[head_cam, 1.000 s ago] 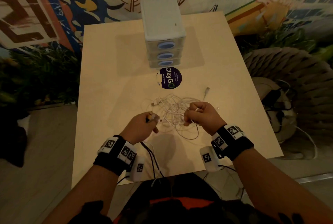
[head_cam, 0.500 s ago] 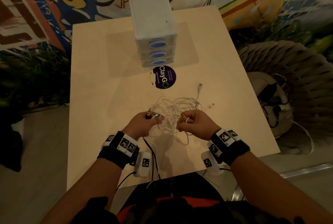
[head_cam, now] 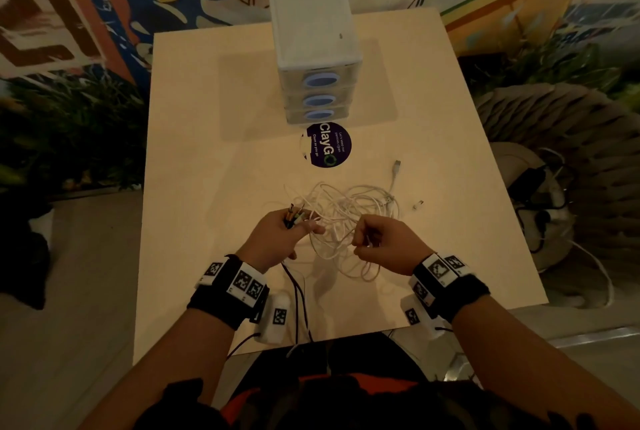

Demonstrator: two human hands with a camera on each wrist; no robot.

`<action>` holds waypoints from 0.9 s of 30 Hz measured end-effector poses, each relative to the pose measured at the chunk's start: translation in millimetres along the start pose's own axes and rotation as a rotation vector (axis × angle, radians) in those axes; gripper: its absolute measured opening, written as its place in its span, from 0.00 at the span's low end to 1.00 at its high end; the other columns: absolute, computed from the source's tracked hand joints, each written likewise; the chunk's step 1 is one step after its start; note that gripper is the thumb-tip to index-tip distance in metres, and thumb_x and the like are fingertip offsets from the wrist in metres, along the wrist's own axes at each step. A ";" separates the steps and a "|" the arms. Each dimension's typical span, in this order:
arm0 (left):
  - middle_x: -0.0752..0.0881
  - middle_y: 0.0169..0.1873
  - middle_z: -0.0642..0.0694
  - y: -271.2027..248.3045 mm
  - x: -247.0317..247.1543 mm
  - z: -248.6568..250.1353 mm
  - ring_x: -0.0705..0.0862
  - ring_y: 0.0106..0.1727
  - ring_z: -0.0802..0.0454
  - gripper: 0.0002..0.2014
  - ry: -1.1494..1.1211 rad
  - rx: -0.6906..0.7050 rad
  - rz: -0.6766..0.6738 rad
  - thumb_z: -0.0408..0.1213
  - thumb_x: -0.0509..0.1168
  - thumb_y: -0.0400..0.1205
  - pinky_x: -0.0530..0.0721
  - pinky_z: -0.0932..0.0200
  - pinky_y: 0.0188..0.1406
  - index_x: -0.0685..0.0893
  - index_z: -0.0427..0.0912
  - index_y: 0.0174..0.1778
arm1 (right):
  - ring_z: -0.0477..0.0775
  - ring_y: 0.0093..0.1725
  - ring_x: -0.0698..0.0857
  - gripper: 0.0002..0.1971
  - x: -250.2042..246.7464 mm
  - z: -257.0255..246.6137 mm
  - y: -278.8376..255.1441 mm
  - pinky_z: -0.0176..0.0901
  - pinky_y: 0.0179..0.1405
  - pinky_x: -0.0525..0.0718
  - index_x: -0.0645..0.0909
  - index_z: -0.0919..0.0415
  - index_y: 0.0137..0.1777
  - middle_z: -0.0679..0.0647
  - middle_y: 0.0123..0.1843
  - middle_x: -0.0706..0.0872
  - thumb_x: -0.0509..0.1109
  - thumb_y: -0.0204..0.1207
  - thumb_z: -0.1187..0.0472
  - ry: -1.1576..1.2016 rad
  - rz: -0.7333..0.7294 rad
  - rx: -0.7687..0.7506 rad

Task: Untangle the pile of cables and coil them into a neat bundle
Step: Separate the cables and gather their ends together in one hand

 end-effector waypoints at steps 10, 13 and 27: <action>0.94 0.51 0.47 -7.4 5.4 4.9 0.92 0.53 0.56 0.21 -0.173 0.001 -0.110 0.21 0.71 0.80 0.92 0.50 0.50 0.85 0.46 0.65 | 0.66 0.54 0.89 0.34 8.0 -16.2 -0.2 0.56 0.52 0.92 0.72 0.40 0.74 0.51 0.63 0.83 0.80 0.74 0.68 0.276 0.085 -0.013; 0.94 0.53 0.43 -7.0 7.6 5.0 0.92 0.56 0.54 0.25 -0.168 0.026 -0.108 0.15 0.65 0.78 0.93 0.48 0.52 0.84 0.39 0.69 | 0.63 0.50 0.91 0.37 9.2 -15.0 -4.5 0.51 0.52 0.92 0.69 0.42 0.76 0.56 0.62 0.82 0.76 0.74 0.74 0.288 0.102 -0.027; 0.93 0.56 0.47 -6.7 6.0 1.5 0.89 0.61 0.57 0.16 -0.267 0.022 -0.128 0.31 0.62 0.90 0.92 0.51 0.48 0.81 0.38 0.74 | 0.49 0.34 0.88 0.22 13.9 1.7 -2.8 0.53 0.41 0.90 0.67 0.47 0.54 0.50 0.44 0.91 0.80 0.73 0.59 0.014 0.131 0.089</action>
Point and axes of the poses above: each hand's wrist, its own y-axis towards the middle knuckle, its own x-axis out of the palm, z = x × y, the point moved 5 cm from there along y, towards the middle knuckle
